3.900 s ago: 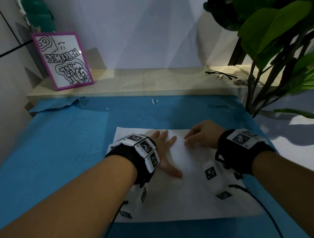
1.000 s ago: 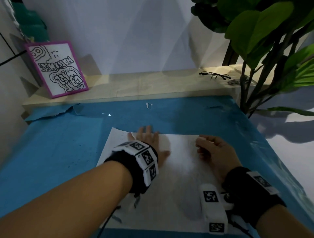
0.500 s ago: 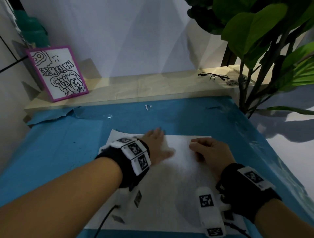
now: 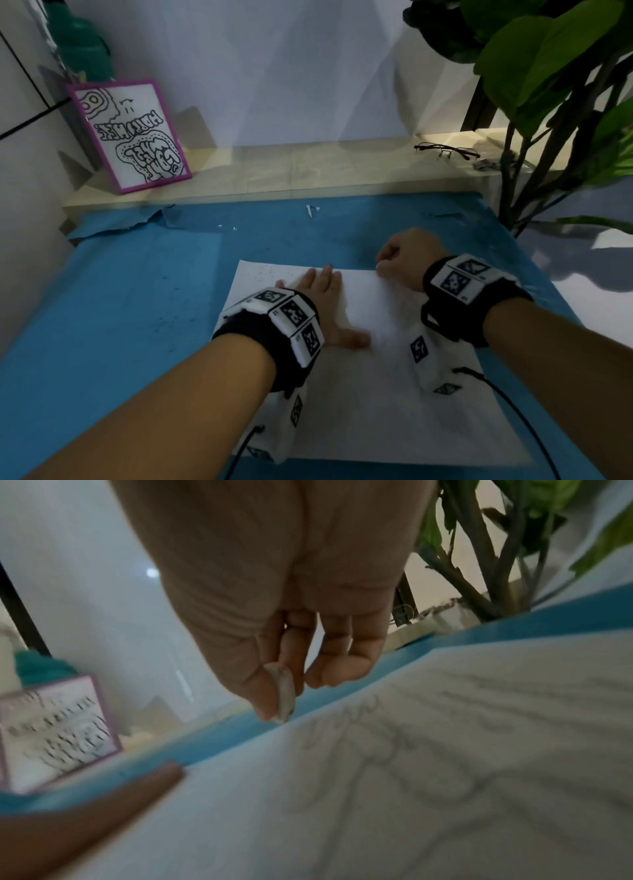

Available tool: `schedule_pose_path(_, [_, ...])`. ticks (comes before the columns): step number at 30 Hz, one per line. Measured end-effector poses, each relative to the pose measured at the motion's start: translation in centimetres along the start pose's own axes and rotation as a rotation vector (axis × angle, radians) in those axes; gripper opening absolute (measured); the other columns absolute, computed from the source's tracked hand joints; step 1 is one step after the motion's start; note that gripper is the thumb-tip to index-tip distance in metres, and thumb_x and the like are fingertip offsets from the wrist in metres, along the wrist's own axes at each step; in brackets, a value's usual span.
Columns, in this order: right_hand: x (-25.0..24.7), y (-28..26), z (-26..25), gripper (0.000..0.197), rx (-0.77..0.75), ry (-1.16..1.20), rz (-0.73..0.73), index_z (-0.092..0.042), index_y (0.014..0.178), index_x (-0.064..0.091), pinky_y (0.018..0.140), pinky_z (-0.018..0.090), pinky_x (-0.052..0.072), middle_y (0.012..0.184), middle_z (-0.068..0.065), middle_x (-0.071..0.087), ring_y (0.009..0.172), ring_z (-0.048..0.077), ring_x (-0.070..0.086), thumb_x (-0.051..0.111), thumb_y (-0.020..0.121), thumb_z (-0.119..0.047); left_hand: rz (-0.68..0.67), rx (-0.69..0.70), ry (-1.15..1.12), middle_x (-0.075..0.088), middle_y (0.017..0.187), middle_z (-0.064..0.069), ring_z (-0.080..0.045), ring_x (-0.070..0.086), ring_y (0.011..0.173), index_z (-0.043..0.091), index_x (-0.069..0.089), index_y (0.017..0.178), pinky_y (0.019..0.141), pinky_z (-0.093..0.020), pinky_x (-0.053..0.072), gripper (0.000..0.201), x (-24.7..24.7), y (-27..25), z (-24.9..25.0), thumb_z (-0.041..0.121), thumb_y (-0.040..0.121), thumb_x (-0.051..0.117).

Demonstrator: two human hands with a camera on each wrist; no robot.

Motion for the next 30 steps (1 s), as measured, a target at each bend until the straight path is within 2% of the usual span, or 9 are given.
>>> schedule_pose_path(6, [2.0,-4.2,0.3,0.01,0.03,0.276,-0.232,-0.011,0.081,0.073,0.063,0.029,0.056,0.076,0.009,0.071,0.062,0.014,0.062,0.076,0.072,-0.012,-0.104,0.077,0.132,-0.031,0.153,-0.008,-0.037,-0.022,0.142,0.054,-0.024,0.138,0.108,-0.067,0.002,0.125,0.0,-0.2,0.3,0.085,0.053,0.062])
schedule_pose_path(10, [2.4,-5.0,0.4,0.009,0.019,0.216,-0.151,-0.018,0.068,0.069,0.057,0.021,0.049,0.066,-0.004,0.065,0.058,0.007,0.058,0.077,0.069,-0.015,-0.104,0.064,0.173,-0.032,0.153,-0.009,-0.039,-0.022,0.141,0.052,-0.024,0.139,0.108,-0.068,0.005,0.132,0.0,-0.1,0.3,0.086,0.047,0.064])
schedule_pose_path(12, [3.1,-5.8,-0.3,0.011,-0.007,0.162,-0.263,-0.022,0.063,0.069,0.057,0.017,0.046,0.067,-0.007,0.066,0.063,0.005,0.059,0.078,0.068,-0.018,-0.102,0.064,0.183,-0.033,0.152,-0.009,-0.039,-0.022,0.142,0.052,-0.024,0.139,0.109,-0.066,0.004,0.131,-0.1,-0.3,0.4,0.086,0.048,0.064])
schedule_pose_path(14, [3.2,-5.9,-0.6,0.005,0.021,0.135,-0.339,-0.022,0.068,0.073,0.059,0.015,0.047,0.071,-0.008,0.069,0.066,0.004,0.06,0.078,0.069,-0.022,-0.1,0.062,0.185,-0.033,0.152,-0.009,-0.038,-0.021,0.142,0.051,-0.024,0.14,0.11,-0.065,0.004,0.129,-0.3,-0.6,0.6,0.084,0.051,0.064])
schedule_pose_path(16, [2.6,-5.4,-0.5,0.006,0.039,0.158,-0.26,-0.021,0.07,0.073,0.054,0.013,0.046,0.07,-0.008,0.067,0.064,0.004,0.059,0.078,0.07,-0.023,-0.096,0.056,0.175,-0.032,0.153,-0.009,-0.038,-0.021,0.142,0.05,-0.023,0.141,0.11,-0.064,0.003,0.127,-0.4,-0.7,0.7,0.083,0.054,0.064])
schedule_pose_path(18, [2.6,-5.3,-0.6,0.01,0.03,0.187,-0.221,-0.022,0.064,0.07,0.052,0.014,0.044,0.067,-0.008,0.065,0.063,0.004,0.059,0.078,0.069,-0.02,-0.086,0.054,0.173,-0.032,0.153,-0.009,-0.038,-0.021,0.142,0.05,-0.022,0.141,0.11,-0.064,0.004,0.127,-0.4,-0.7,0.7,0.083,0.053,0.063])
schedule_pose_path(20, [3.6,-5.9,-0.9,0.014,0.026,0.165,-0.337,-0.023,0.058,0.069,0.06,0.017,0.049,0.067,-0.008,0.067,0.065,0.004,0.059,0.078,0.068,-0.018,-0.078,0.063,0.179,-0.032,0.153,-0.01,-0.038,-0.02,0.142,0.05,-0.022,0.141,0.11,-0.064,0.004,0.129,-0.3,-0.5,0.6,0.086,0.051,0.062])
schedule_pose_path(25, [2.8,-5.6,0.4,0.008,0.107,0.288,-0.21,-0.014,0.067,0.072,0.062,0.024,0.051,0.067,-0.003,0.068,0.062,0.01,0.06,0.079,0.068,-0.018,-0.077,0.063,0.18,-0.032,0.153,-0.005,-0.039,-0.021,0.142,0.051,-0.023,0.14,0.109,-0.066,0.004,0.13,0.0,-0.3,0.4,0.087,0.049,0.061])
schedule_pose_path(30, [3.3,-6.1,0.3,0.011,0.103,0.211,-0.348,-0.015,0.074,0.076,0.076,0.028,0.054,0.079,0.0,0.072,0.074,0.011,0.064,0.08,0.067,-0.021,-0.09,0.065,0.177,-0.03,0.154,-0.004,-0.039,-0.02,0.142,0.05,-0.022,0.141,0.109,-0.065,0.003,0.13,-0.2,-0.5,0.4,0.087,0.049,0.062])
Point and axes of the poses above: each hand's wrist, its own y-axis towards the middle knuckle, its own x-axis out of the palm, z = x × y, the point moved 6 cm from there along y, towards the middle knuckle
